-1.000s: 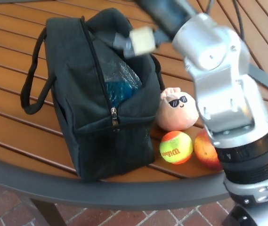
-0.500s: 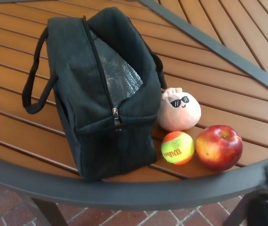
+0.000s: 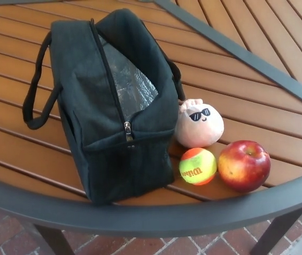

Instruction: Pick up a rubric cube, an apple, a tennis ball, a soft toy, a bottle from the table and put it into the lunch box one by one

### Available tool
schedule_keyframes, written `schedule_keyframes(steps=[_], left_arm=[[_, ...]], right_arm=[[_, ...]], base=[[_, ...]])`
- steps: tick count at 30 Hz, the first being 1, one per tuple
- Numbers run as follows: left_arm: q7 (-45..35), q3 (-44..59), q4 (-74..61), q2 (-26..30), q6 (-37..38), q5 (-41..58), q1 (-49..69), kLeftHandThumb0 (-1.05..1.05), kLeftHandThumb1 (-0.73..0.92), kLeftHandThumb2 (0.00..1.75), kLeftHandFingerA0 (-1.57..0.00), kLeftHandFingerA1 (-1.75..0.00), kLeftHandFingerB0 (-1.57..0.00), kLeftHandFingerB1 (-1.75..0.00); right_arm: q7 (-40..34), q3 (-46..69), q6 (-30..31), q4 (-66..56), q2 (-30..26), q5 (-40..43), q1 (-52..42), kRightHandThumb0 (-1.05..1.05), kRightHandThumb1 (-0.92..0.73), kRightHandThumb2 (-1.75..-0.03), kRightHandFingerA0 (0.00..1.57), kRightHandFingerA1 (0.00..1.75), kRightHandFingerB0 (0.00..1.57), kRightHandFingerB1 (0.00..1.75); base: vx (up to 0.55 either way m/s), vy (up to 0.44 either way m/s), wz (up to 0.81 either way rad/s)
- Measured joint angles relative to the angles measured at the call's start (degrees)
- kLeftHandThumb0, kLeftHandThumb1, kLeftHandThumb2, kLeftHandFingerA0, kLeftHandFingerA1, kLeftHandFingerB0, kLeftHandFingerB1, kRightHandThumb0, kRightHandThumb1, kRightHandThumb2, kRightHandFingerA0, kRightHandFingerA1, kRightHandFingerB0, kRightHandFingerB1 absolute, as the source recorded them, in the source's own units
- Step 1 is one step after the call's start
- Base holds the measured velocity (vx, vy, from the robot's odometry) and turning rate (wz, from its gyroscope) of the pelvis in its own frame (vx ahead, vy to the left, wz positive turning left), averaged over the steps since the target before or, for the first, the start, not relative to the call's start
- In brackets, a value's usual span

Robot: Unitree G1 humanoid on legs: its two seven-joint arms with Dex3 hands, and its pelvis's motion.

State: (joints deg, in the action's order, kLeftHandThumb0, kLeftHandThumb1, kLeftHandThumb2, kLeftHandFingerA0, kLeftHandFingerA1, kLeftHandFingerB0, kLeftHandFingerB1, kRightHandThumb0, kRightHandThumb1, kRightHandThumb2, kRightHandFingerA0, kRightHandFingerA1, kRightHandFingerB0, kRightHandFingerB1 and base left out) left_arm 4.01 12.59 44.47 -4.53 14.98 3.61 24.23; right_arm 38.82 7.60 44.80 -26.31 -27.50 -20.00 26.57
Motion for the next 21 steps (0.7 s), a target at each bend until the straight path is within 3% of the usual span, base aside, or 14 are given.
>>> schedule_keyframes(steps=[2,3,4,5,6,7,19,21], left_arm=[[0.0,0.0,-0.9,0.0,0.0,0.0,0.3,0.18,0.50,1.30,-1.00,-1.36,-0.89,-1.16],[0.0,0.0,-1.3,0.0,0.0,0.0,0.4,0.17,0.46,1.31,-1.02,-1.34,-0.92,-1.15],[0.0,0.1,-1.6,0.0,0.0,0.0,0.5,0.17,0.46,1.31,-1.02,-1.34,-0.92,-1.15],[0.0,0.3,-1.8,0.0,0.0,0.1,0.5,0.18,0.45,1.35,-1.06,-1.34,-0.94,-1.13],[0.0,0.3,-1.8,0.0,0.0,0.1,0.5,0.18,0.45,1.35,-1.06,-1.34,-0.94,-1.13],[0.0,0.4,-1.7,0.0,0.0,0.1,0.5,-0.18,0.49,1.11,-1.04,-1.15,-0.90,-1.01],[-0.1,3.3,21.0,2.3,0.6,0.4,-11.7,-0.17,0.48,1.11,-1.06,-1.19,-0.96,-1.04],[-0.1,3.7,22.5,2.4,1.3,0.6,-12.3,-0.18,0.47,1.13,-1.06,-1.20,-0.95,-1.05]], right_arm=[[1.7,-3.9,-1.2,-0.3,-4.0,0.2,-2.8,-0.91,-0.57,-0.91,0.00,0.07,0.10,0.16],[2.3,-5.5,-1.8,-0.3,-5.3,0.3,-3.8,-0.78,-0.66,-0.60,0.00,0.00,0.03,0.27],[2.7,-6.6,-2.3,-0.2,-6.1,0.4,-4.3,-0.78,-0.66,-0.60,0.00,0.00,0.03,0.27],[3.0,-8.5,-3.2,0.3,-7.2,0.5,-4.5,-0.94,-0.56,-0.88,0.00,0.01,0.14,0.17],[3.0,-9.1,-3.4,0.5,-7.4,0.4,-4.5,-0.94,-0.56,-0.88,0.00,0.01,0.14,0.17],[3.0,-10.1,-3.8,1.1,-7.6,0.5,-4.6,-0.92,-0.55,-0.88,0.00,0.04,0.09,0.18],[1.4,-14.6,-4.2,16.1,-1.9,2.9,-4.4,-0.97,-0.59,-0.92,0.00,0.01,0.07,0.19],[0.6,-14.9,-4.3,18.2,-1.4,2.8,-4.3,-0.92,-0.56,-0.92,0.00,0.08,0.06,0.22]], base=[[0.00,0.000,0.00],[0.00,0.000,0.00],[0.00,0.000,0.00],[0.00,0.000,0.00],[0.00,0.000,0.00],[0.00,0.000,0.00],[0.00,0.000,0.00],[0.00,0.000,0.00]])
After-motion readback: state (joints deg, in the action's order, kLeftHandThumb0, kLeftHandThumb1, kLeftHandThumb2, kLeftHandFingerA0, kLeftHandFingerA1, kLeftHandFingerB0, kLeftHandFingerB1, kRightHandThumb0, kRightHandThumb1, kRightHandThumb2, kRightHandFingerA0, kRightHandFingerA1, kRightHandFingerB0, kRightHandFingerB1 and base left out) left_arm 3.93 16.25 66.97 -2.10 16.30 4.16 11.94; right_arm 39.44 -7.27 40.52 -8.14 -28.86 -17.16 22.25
